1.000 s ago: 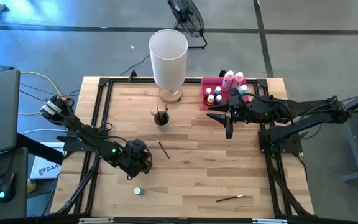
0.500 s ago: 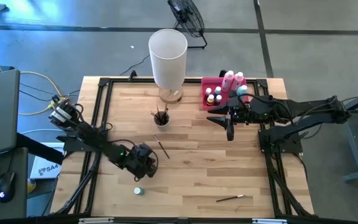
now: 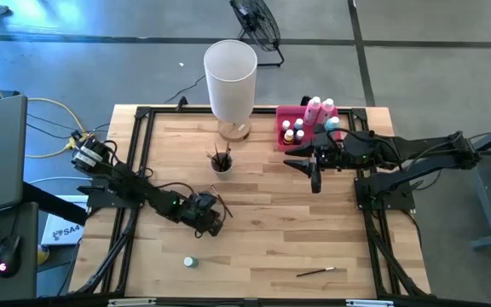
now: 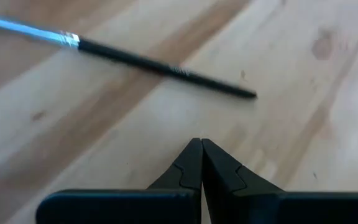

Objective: Pick & Place Paint Supplies
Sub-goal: Put the silver eyeshadow brush into the white cup

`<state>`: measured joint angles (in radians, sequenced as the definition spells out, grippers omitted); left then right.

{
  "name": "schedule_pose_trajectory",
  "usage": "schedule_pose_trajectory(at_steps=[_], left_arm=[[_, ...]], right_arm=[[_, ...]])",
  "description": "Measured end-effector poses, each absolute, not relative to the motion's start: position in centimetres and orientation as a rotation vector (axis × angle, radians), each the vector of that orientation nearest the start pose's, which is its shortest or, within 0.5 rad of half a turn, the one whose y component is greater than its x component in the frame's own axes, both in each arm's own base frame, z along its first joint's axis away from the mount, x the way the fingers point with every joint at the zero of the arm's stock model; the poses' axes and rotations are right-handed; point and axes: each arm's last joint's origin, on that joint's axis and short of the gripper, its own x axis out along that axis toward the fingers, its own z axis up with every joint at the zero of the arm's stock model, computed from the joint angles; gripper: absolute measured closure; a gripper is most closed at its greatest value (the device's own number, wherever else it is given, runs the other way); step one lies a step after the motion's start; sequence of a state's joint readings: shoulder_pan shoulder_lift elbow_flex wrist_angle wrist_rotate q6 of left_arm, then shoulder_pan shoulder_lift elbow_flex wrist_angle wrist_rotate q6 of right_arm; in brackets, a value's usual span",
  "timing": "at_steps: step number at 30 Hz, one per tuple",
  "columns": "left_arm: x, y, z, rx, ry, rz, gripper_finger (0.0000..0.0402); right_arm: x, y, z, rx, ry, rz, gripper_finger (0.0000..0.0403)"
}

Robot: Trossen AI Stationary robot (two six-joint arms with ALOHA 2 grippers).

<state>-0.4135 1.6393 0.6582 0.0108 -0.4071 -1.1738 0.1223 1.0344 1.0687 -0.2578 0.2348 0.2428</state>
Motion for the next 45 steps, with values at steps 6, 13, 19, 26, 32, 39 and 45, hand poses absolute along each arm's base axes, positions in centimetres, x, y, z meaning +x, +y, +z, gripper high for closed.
schedule_pose_trajectory(at_steps=[6, 13, 19, 26, 32, 39, 45], left_arm=[[27.5, -9.3, 10.6, -0.689, 0.664, 0.495, 0.0401], [30.0, -8.6, 9.9, -0.675, 0.564, 0.536, 0.0401], [32.6, -8.6, 11.1, -0.557, 0.545, 0.511, 0.0401], [33.9, -9.4, 15.0, -0.522, 0.482, 0.372, 0.0401], [32.5, -8.9, 19.5, -0.411, 0.431, 0.318, 0.0401], [28.9, -7.8, 23.5, -0.286, 0.509, 0.324, 0.0401], [25.5, -6.6, 25.7, -0.239, 0.576, 0.362, 0.0401]], right_arm=[[22.1, 2.0, 37.8, 0.202, 0.206, -0.137, 0.0282], [22.1, 2.0, 37.7, 0.202, 0.206, -0.136, 0.0282], [22.0, 2.0, 37.6, 0.200, 0.217, -0.137, 0.0282], [21.2, 2.0, 37.3, 0.191, 0.277, -0.130, 0.0282], [20.9, 2.7, 37.5, 0.200, 0.287, -0.020, 0.0282], [22.2, 3.4, 34.8, 0.234, 0.372, -0.015, 0.0282], [24.3, 3.7, 31.0, 0.266, 0.351, -0.021, 0.0282]])
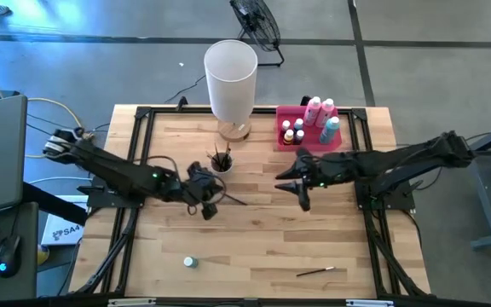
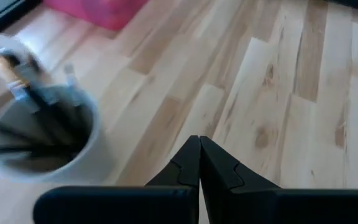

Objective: Pick & Place Paint Supplies
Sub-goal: Put the silver eyeshadow brush into the white cup

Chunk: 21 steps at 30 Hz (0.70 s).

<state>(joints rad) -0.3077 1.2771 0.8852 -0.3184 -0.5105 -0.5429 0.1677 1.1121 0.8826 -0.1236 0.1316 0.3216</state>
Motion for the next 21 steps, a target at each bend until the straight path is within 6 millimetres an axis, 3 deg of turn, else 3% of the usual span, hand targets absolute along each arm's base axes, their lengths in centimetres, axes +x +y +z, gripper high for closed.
schedule_pose_trajectory(at_steps=[9, 15, 21], left_arm=[[21.5, -5.8, 29.4, -0.193, 0.464, 0.361, 0.0401], [17.8, -5.6, 29.6, -0.231, 0.378, 0.346, 0.0401], [15.4, -5.2, 30.1, -0.235, 0.302, 0.341, 0.0401]], right_arm=[[27.7, 3.0, 27.0, 0.345, 0.377, -0.078, 0.0282], [30.4, 2.5, 24.8, 0.364, 0.364, -0.049, 0.0282], [33.0, 2.1, 21.7, 0.404, 0.344, -0.055, 0.0282]])
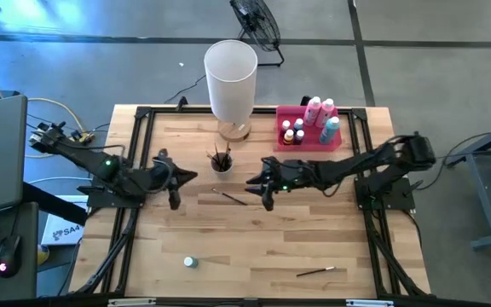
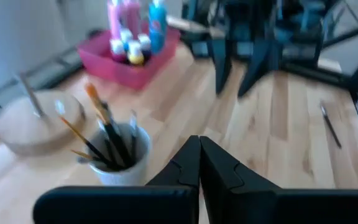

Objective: Pick & Place Paint Supplies
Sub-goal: Put the silver eyeshadow brush into the white cup

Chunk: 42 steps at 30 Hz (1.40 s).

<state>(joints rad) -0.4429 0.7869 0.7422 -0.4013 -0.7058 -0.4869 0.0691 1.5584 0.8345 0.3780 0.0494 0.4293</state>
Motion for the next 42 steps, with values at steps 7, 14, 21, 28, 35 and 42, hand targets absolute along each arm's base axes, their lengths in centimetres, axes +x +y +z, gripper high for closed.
schedule_pose_trajectory(at_steps=[7, 14, 21, 28, 35, 42], left_arm=[[12.6, -4.2, 32.0, -0.244, 0.165, 0.356, 0.0401], [11.6, -3.7, 32.8, -0.280, 0.109, 0.339, 0.0401], [11.8, -3.8, 32.7, -0.257, 0.118, 0.348, 0.0401], [11.8, -3.8, 32.7, -0.260, 0.117, 0.348, 0.0401], [11.8, -3.8, 32.6, -0.257, 0.121, 0.348, 0.0401], [11.8, -3.8, 32.6, -0.258, 0.121, 0.347, 0.0401]], right_arm=[[35.2, 2.3, 18.4, 0.422, 0.300, -0.047, 0.0282], [36.2, 2.5, 14.4, 0.419, 0.395, -0.036, 0.0282], [36.4, 2.9, 11.5, 0.360, 0.486, -0.008, 0.0282], [38.5, 3.7, 10.7, 0.216, 0.507, -0.013, 0.0282], [40.2, 3.6, 9.6, 0.109, 0.606, -0.072, 0.0282], [39.9, 3.4, 8.7, 0.111, 0.690, -0.133, 0.0317]])
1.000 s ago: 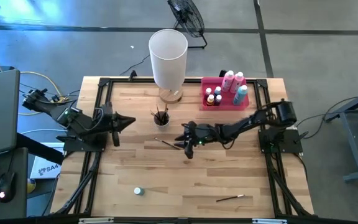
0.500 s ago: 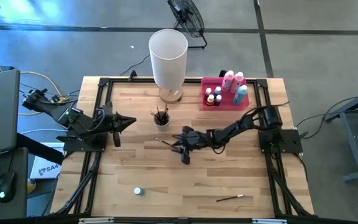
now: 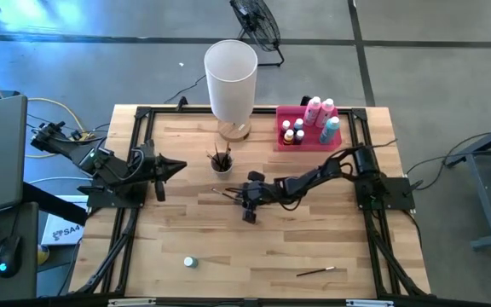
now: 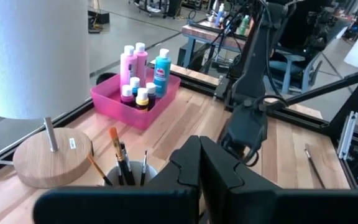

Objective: Pick & Place Paint Supplies
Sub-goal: Put the silver eyeshadow brush into the white cup

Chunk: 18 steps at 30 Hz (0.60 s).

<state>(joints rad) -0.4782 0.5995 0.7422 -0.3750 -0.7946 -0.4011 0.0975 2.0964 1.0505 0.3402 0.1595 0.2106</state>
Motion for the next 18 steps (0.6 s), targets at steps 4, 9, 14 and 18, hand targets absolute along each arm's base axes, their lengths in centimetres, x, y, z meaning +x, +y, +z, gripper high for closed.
schedule_pose_trajectory(at_steps=[4, 9, 14, 18], left_arm=[[11.8, -3.8, 32.6, -0.257, 0.124, 0.343, 0.0401], [11.8, -3.8, 32.6, -0.262, 0.130, 0.322, 0.0401], [11.7, -3.8, 32.4, -0.247, 0.150, 0.325, 0.0401], [11.7, -3.8, 32.2, -0.256, 0.163, 0.329, 0.0401]], right_arm=[[39.8, 3.5, 8.8, 0.114, 0.707, -0.125, 0.0385], [39.2, 3.4, 9.5, 0.104, 0.767, -0.137, 0.0391], [38.1, 2.8, 10.2, 0.070, 0.876, -0.143, 0.0395], [37.5, 2.0, 10.2, 0.089, 0.959, -0.115, 0.0395]])
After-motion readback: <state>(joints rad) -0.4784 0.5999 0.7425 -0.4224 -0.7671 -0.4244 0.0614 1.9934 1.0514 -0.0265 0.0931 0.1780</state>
